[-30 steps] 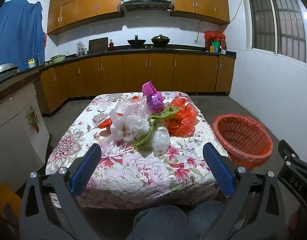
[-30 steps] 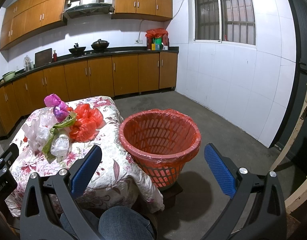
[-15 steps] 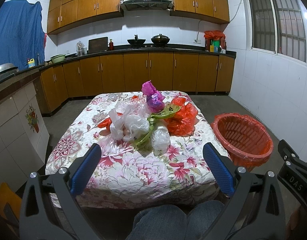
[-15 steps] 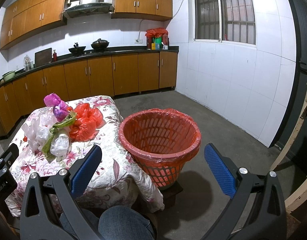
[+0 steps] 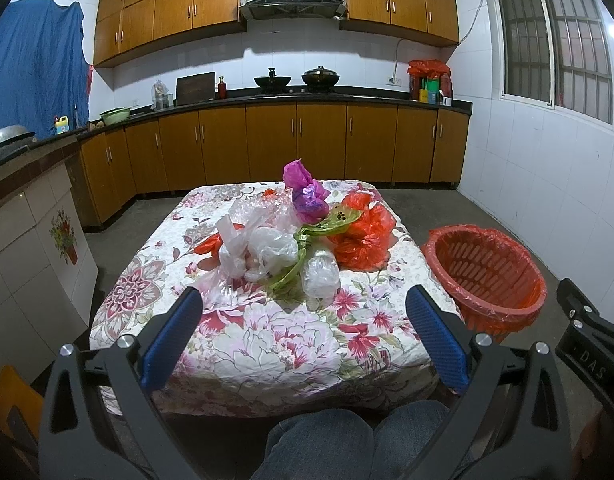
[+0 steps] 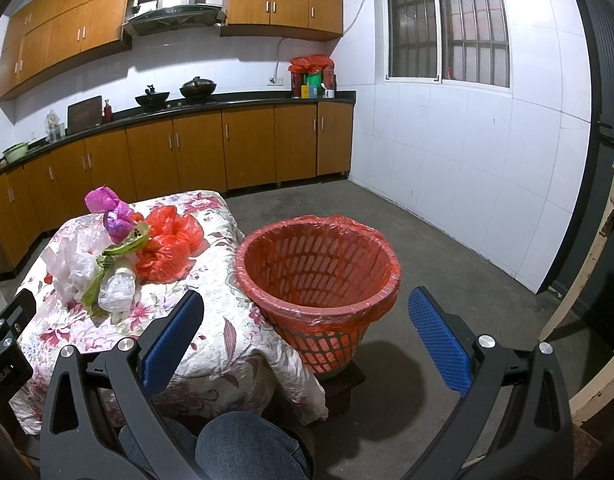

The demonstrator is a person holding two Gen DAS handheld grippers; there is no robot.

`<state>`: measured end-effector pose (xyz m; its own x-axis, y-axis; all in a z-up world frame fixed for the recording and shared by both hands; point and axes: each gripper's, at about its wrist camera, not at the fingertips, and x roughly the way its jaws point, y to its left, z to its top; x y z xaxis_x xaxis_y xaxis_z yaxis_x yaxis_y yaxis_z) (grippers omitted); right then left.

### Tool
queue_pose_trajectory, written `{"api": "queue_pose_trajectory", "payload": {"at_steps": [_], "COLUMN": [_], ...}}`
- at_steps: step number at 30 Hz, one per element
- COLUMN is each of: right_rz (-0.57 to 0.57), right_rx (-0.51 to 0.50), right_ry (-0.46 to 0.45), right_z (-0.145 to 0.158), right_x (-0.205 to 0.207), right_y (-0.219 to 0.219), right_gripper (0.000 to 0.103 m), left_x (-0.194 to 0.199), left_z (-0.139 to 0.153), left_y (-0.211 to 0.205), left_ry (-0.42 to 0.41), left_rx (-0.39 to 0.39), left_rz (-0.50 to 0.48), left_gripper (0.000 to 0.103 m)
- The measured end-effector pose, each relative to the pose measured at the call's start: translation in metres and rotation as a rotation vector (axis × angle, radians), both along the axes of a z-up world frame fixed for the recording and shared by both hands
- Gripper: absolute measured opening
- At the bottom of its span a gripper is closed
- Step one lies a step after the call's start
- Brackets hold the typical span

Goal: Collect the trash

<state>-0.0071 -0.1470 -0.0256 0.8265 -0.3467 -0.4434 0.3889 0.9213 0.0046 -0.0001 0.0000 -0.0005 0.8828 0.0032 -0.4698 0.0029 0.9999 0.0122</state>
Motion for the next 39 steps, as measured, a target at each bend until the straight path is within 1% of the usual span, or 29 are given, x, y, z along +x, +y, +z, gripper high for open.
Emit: {"api": "queue_pose_trajectory", "payload": {"at_steps": [2, 7, 8, 9, 11, 19, 22, 28, 29, 31, 34, 37, 39], "right_rz": [0.000, 0.003, 0.008, 0.013, 0.029, 0.062, 0.079, 0.116, 0.121, 0.130, 0.151, 0.175, 0.193], "right_rx": [0.000, 0.009, 0.017, 0.021, 0.028, 0.060, 0.072, 0.073, 0.072, 0.076, 0.103, 0.127, 0.124], "right_ry": [0.003, 0.008, 0.008, 0.012, 0.022, 0.054, 0.064, 0.071, 0.071, 0.076, 0.096, 0.110, 0.114], "right_z": [-0.001, -0.007, -0.007, -0.007, -0.009, -0.019, -0.024, -0.030, -0.030, -0.032, -0.038, -0.042, -0.044], "right_x": [0.002, 0.007, 0.007, 0.010, 0.016, 0.041, 0.056, 0.084, 0.089, 0.100, 0.119, 0.135, 0.144], "right_y": [-0.002, -0.003, -0.004, -0.004, -0.004, -0.001, 0.000, 0.010, 0.011, 0.014, 0.017, 0.023, 0.029], "right_gripper": [0.101, 0.101, 0.101, 0.101, 0.101, 0.101, 0.101, 0.101, 0.101, 0.101, 0.101, 0.101, 0.101], "left_x": [0.000, 0.001, 0.002, 0.010, 0.015, 0.047, 0.061, 0.105, 0.113, 0.129, 0.155, 0.179, 0.191], "left_z": [-0.009, -0.023, -0.021, -0.025, -0.028, -0.042, -0.048, -0.056, -0.057, -0.061, -0.070, -0.081, -0.086], "left_y": [-0.005, 0.000, 0.003, 0.004, 0.011, 0.048, 0.061, 0.087, 0.090, 0.093, 0.096, 0.101, 0.104], "left_ry": [0.002, 0.008, 0.010, 0.015, 0.026, 0.097, 0.103, 0.092, 0.084, 0.082, 0.113, 0.150, 0.162], "left_rx": [0.000, 0.012, 0.016, 0.018, 0.022, -0.005, -0.008, -0.018, -0.016, -0.006, -0.002, -0.015, -0.026], "left_rz": [0.001, 0.017, 0.023, 0.026, 0.041, 0.116, 0.139, 0.174, 0.172, 0.166, 0.148, 0.149, 0.149], "left_gripper": [0.099, 0.099, 0.099, 0.099, 0.099, 0.099, 0.099, 0.099, 0.097, 0.085, 0.072, 0.064, 0.060]}}
